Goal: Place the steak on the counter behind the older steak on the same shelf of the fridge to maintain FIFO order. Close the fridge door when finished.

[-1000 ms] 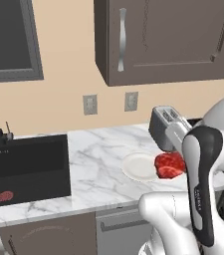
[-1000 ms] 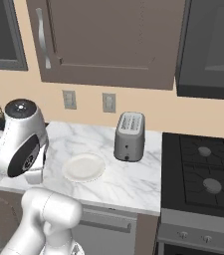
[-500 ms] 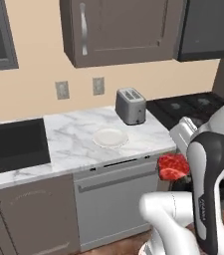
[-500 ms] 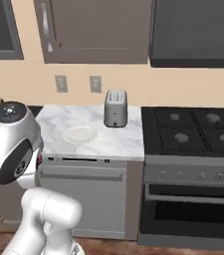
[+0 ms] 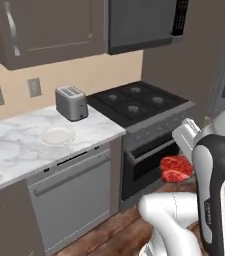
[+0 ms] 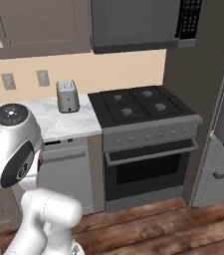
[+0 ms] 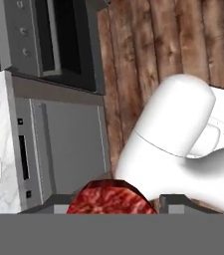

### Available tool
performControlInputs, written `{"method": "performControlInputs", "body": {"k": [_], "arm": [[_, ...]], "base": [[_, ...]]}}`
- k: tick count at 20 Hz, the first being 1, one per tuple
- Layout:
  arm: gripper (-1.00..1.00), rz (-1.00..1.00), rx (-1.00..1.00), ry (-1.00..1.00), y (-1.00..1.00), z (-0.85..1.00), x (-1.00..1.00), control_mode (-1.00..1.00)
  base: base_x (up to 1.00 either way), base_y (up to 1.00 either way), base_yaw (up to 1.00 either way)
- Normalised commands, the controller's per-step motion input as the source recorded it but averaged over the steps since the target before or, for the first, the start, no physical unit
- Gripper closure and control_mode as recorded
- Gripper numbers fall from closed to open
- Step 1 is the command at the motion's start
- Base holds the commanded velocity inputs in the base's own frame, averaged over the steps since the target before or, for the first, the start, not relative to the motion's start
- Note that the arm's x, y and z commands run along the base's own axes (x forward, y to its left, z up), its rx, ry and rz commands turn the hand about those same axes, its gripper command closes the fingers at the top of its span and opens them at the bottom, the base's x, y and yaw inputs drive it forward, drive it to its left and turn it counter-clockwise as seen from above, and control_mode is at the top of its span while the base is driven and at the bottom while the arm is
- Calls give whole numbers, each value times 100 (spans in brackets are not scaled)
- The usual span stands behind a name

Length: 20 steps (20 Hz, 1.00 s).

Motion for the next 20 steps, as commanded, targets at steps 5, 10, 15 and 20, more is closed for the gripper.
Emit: {"method": "performControlInputs", "body": {"k": [5, 10, 15, 20], "arm": [[100, 0, 0, 0, 0, 0, 0, 100], [100, 0, 0, 0, 0, 0, 0, 100], [100, 0, 0, 0, 0, 0, 0, 100], [100, 0, 0, 0, 0, 0, 0, 100]], "base": [[-14, 23, -80], [0, -10, -87], [30, -40, -79], [90, -49, -57]]}}
